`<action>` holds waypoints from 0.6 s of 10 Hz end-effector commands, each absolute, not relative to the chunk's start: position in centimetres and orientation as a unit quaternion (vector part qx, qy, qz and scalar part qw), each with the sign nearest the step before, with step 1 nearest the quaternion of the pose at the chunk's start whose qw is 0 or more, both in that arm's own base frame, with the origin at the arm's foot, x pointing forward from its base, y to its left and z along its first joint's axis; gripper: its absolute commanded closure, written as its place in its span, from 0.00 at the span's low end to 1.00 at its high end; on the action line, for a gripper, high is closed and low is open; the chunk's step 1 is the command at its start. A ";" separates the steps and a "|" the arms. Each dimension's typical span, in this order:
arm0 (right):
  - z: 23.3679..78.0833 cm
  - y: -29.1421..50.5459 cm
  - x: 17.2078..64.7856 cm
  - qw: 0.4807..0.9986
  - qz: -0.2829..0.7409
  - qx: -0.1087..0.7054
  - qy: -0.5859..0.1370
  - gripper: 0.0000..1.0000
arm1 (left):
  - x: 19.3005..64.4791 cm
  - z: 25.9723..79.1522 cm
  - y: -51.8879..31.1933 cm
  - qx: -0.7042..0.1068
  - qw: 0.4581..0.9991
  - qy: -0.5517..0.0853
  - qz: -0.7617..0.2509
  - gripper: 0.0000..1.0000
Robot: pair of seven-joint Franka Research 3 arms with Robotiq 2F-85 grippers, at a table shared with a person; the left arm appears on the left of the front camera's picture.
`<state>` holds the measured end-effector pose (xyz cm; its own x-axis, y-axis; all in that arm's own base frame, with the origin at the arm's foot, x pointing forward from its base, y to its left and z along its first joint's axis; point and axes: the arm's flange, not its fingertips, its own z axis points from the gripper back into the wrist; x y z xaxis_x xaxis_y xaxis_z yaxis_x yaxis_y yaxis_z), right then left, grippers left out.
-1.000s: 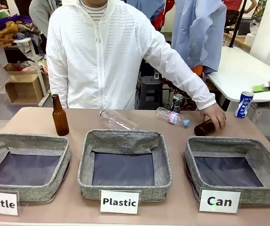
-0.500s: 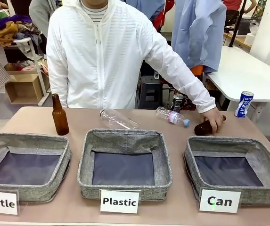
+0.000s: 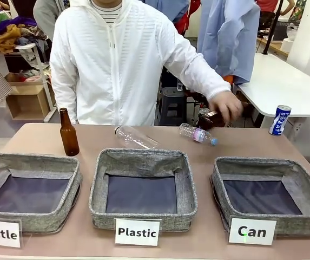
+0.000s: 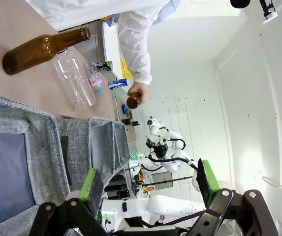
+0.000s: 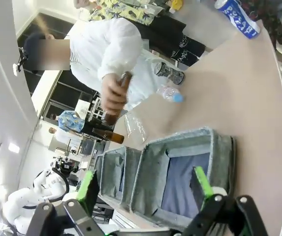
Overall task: Sort the can waste into the basket.
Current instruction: Pick up the can waste from the table and place it in the right Fabric basket.
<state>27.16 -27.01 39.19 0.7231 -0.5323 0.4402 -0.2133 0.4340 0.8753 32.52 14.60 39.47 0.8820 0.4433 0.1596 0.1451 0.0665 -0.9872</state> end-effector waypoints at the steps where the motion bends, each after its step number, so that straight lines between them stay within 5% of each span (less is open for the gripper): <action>1: 40.6 -25.7 28.5 0.774 -0.079 0.509 -0.369 0.00 | 32.5 39.5 14.6 -0.677 0.694 -0.226 0.096 0.00; 6: 47.3 -11.7 37.3 0.856 0.034 0.359 -0.370 0.00 | 32.5 39.5 14.6 -0.677 0.694 -0.226 0.096 0.00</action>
